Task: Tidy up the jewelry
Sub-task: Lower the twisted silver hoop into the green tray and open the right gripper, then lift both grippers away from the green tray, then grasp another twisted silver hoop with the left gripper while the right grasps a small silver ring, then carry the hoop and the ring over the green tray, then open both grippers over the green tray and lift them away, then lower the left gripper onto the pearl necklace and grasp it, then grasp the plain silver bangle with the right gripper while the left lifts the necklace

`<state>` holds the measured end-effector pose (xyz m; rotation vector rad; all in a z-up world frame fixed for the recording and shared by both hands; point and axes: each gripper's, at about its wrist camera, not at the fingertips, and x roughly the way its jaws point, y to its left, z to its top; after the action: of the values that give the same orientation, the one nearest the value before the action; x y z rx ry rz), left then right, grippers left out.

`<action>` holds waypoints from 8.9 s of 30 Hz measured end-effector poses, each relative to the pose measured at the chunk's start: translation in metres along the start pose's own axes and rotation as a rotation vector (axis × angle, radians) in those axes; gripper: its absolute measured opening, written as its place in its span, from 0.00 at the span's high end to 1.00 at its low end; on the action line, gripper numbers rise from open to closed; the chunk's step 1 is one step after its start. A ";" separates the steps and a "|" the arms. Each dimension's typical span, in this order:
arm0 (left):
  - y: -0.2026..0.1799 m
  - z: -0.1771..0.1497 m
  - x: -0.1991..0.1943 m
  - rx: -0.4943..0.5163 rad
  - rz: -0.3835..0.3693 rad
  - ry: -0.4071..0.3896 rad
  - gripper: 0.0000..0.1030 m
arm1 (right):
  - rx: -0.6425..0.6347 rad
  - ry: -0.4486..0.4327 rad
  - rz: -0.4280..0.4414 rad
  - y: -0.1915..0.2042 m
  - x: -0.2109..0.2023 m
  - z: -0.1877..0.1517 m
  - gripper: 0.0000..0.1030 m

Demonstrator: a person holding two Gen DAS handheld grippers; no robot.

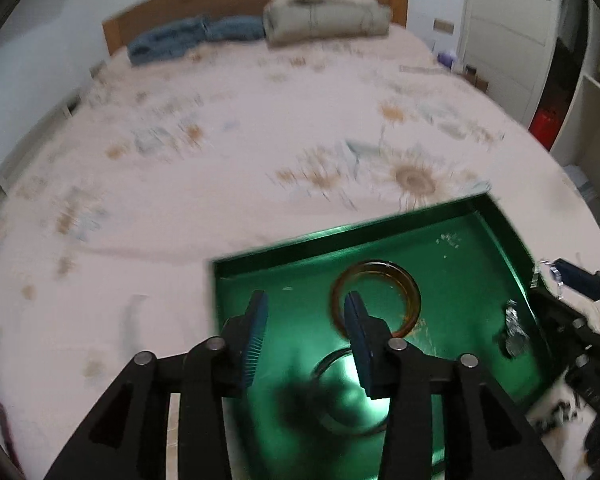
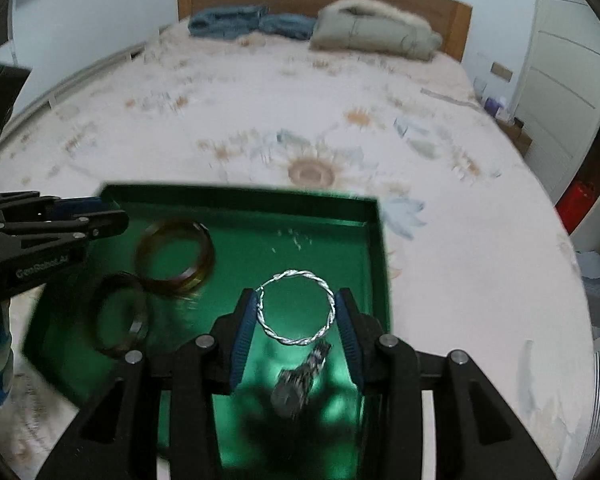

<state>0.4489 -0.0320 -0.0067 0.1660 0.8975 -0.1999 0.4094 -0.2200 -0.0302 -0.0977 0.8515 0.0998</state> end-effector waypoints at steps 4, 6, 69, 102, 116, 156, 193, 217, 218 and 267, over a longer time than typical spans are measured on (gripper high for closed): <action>0.027 -0.013 -0.077 0.002 0.029 -0.097 0.53 | -0.006 -0.084 0.016 0.006 -0.064 -0.003 0.63; 0.039 -0.025 -0.115 -0.002 0.031 -0.134 0.53 | 0.003 -0.123 0.028 0.009 -0.098 -0.004 0.63; 0.011 -0.252 -0.202 -0.020 -0.156 -0.110 0.56 | 0.052 -0.176 0.034 -0.023 -0.267 -0.212 0.58; -0.167 -0.185 -0.027 0.301 -0.364 0.146 0.83 | -0.377 0.010 0.368 -0.008 -0.083 -0.212 0.65; -0.157 -0.202 -0.058 0.266 -0.360 0.087 0.95 | -0.363 -0.016 0.324 -0.006 -0.102 -0.224 0.82; -0.053 -0.096 0.022 0.123 -0.209 0.088 0.92 | -0.145 0.092 0.157 0.021 0.044 -0.032 0.81; -0.002 -0.252 -0.173 -0.077 -0.099 -0.075 0.59 | -0.090 -0.147 -0.094 0.090 -0.242 -0.204 0.64; -0.020 -0.273 -0.165 -0.055 -0.097 -0.025 0.53 | -0.078 -0.125 -0.082 0.086 -0.254 -0.236 0.64; -0.020 -0.273 -0.164 -0.054 -0.098 -0.023 0.52 | -0.078 -0.123 -0.082 0.085 -0.253 -0.236 0.64; -0.008 -0.227 -0.038 0.129 -0.233 0.113 0.96 | 0.044 0.048 -0.056 -0.055 -0.119 -0.195 0.64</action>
<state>0.2525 0.0158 -0.1164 0.1935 1.0166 -0.4691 0.1933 -0.3053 -0.0652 -0.0828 0.8973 0.0267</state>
